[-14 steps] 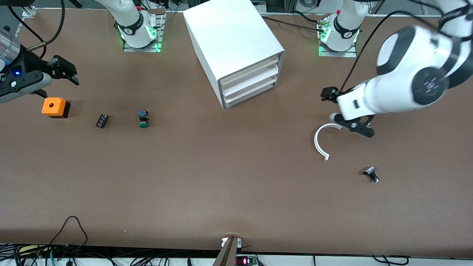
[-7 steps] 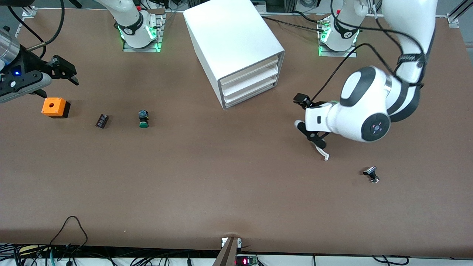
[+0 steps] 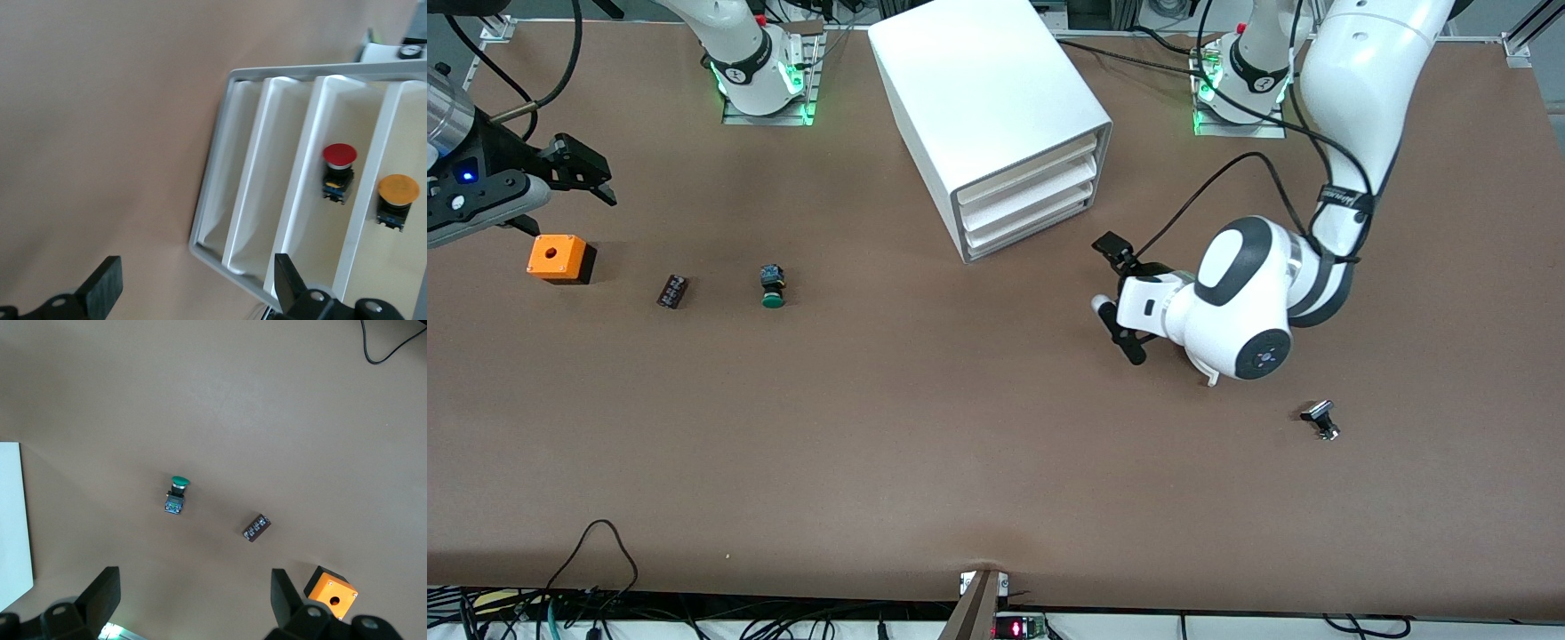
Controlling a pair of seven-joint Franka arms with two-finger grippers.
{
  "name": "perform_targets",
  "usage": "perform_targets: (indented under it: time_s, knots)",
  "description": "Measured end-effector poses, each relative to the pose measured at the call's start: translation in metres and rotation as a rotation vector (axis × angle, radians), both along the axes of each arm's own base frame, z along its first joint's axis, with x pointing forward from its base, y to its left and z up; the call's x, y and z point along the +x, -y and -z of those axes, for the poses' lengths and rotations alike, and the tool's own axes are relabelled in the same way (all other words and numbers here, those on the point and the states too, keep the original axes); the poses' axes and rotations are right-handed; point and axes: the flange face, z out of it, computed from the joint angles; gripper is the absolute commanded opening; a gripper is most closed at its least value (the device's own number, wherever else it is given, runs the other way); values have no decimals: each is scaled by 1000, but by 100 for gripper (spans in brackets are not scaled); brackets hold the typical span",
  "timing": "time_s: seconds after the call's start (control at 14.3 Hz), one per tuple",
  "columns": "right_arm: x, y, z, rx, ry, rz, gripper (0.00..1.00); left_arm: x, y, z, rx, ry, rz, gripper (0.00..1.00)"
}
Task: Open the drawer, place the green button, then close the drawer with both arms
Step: 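Reach the left gripper to the lowest drawer front of the cabinet, then grip the drawer edge with the left gripper while the right gripper moves out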
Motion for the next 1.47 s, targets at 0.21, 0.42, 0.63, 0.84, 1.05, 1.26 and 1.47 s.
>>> perform_targets:
  time_s: [0.21, 0.42, 0.63, 0.84, 1.05, 1.26, 1.47]
  knots:
    - [0, 0, 0, 0, 3, 0, 100, -7, 17, 26, -102, -29, 33, 100]
    - [1, 0, -1, 0, 5, 0, 100, -13, 35, 53, -157, -34, 44, 100]
    - [1, 0, -1, 0, 5, 0, 100, -22, 49, 80, -182, -54, 55, 100]
    - [1, 0, 0, 0, 5, 0, 100, -31, 60, 103, -248, -89, 56, 100]
    - [1, 0, 0, 0, 5, -1, 100, -37, 60, 126, -280, -119, 56, 100]
    - [1, 0, 0, 0, 5, -2, 100, -43, 62, 139, -291, -154, 53, 100]
    - [1, -1, 0, 0, 5, -2, 100, -52, 68, 140, -303, -187, 68, 100]
